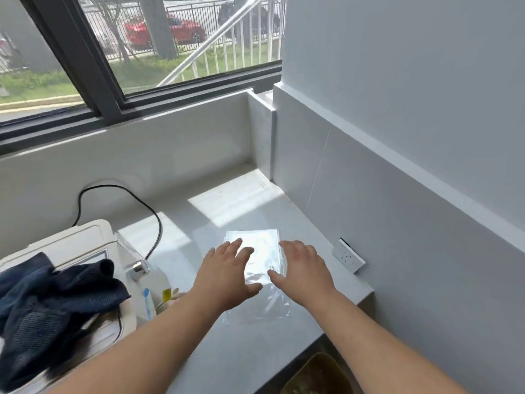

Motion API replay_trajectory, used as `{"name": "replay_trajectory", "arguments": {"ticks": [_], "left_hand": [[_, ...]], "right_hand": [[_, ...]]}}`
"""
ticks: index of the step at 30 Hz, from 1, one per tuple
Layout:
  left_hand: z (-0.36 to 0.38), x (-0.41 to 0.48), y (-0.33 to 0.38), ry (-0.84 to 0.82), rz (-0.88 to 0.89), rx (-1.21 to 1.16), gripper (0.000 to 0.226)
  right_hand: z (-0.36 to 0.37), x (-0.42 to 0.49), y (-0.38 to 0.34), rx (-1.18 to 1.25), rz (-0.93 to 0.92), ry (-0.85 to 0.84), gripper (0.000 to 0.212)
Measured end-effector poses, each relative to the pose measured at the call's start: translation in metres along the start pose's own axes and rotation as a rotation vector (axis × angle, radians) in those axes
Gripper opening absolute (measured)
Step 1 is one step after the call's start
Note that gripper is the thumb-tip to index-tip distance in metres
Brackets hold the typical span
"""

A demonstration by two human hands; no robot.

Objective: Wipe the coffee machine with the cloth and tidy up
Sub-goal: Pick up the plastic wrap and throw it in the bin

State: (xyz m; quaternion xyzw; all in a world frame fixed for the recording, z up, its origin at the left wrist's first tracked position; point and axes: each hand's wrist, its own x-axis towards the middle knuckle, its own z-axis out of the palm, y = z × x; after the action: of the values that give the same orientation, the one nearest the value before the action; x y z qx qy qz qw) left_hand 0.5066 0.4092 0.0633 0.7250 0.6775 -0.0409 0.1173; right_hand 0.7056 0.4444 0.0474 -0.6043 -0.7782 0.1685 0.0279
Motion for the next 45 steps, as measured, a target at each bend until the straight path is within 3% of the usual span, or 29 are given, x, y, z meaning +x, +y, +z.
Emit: {"name": "replay_trajectory", "arguments": {"ticks": [10, 19, 21, 23, 26, 29, 33, 38, 45], "left_hand": [[0.070, 0.006, 0.004, -0.235, -0.069, -0.135, 0.086], [0.097, 0.004, -0.003, -0.288, -0.104, -0.178, 0.078], [0.101, 0.002, -0.004, -0.294, -0.099, -0.172, 0.078], [0.104, 0.001, -0.003, -0.306, -0.090, -0.164, 0.081], [0.105, 0.000, -0.002, -0.307, -0.085, -0.169, 0.081], [0.102, -0.002, -0.001, -0.303, -0.079, -0.178, 0.076], [0.092, -0.006, -0.003, -0.257, -0.128, -0.241, 0.076], [0.069, -0.008, -0.006, -0.182, -0.229, -0.377, 0.076], [0.036, -0.020, 0.000, -0.102, -0.420, -0.877, 0.093]], "right_hand": [[0.053, 0.020, 0.022, 0.385, 0.284, -0.228, 0.067], [0.075, 0.041, 0.021, 0.641, 0.511, -0.263, 0.067], [0.076, 0.044, 0.016, 0.660, 0.527, -0.264, 0.058], [0.078, 0.045, 0.013, 0.674, 0.499, -0.244, 0.019], [0.081, 0.044, 0.005, 0.634, 0.442, -0.236, 0.021], [0.079, 0.040, 0.002, 0.608, 0.411, -0.184, 0.008], [0.067, 0.031, 0.008, 0.711, 0.361, -0.154, 0.013], [0.031, 0.015, 0.015, 0.927, 0.402, -0.148, 0.052], [-0.020, -0.034, 0.023, 1.277, 0.450, 0.014, 0.032]]}}
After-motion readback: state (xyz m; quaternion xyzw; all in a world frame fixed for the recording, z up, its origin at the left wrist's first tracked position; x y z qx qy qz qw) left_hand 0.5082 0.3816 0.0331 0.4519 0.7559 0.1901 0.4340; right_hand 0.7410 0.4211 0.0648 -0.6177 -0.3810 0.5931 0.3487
